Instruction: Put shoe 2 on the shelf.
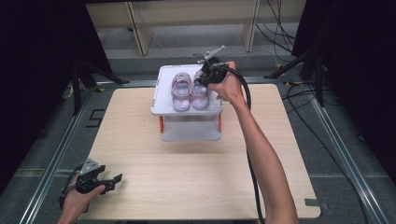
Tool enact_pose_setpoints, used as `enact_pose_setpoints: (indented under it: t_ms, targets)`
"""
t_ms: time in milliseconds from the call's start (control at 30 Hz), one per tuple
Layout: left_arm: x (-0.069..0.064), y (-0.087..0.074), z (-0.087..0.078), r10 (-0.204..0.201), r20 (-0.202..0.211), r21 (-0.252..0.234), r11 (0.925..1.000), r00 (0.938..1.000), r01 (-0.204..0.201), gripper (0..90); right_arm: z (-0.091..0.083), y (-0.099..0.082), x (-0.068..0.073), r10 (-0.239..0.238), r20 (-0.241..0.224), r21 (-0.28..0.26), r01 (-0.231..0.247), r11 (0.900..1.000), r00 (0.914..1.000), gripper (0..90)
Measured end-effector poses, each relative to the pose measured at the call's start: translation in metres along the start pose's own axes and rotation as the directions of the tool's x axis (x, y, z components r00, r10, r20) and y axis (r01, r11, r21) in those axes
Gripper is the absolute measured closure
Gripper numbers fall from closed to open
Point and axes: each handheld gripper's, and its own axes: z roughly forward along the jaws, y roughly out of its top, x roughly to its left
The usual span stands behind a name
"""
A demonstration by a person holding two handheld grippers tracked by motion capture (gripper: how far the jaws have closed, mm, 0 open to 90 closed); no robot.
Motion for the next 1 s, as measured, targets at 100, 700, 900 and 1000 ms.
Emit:
enact_pose_setpoints:
  t_ms: [100,700,900,1000]
  targets:
    - [-0.001,0.000,-0.001,-0.007,-0.012,0.020,0.9998,0.9999,0.007,16.4,-0.001,-0.002,-0.001,-0.003,0.001,-0.012,0.003,0.9999,1.0000,77.5]
    - [0.000,0.000,0.000,0.012,0.007,0.009,0.9999,0.9999,-0.012,16.3,-0.005,-0.006,0.003,0.044,0.019,-0.038,-0.043,0.9983,0.9989,62.2]
    - [0.001,0.000,0.001,0.018,0.009,0.013,0.9998,0.9998,-0.018,16.3,-0.024,-0.013,0.009,0.122,-0.002,-0.025,-0.122,0.9922,0.9925,59.0]
    - [0.000,0.000,0.000,0.017,-0.003,0.026,0.9995,0.9999,-0.017,16.3,-0.033,-0.020,0.013,0.124,-0.037,-0.048,-0.125,0.9909,0.9916,58.6]
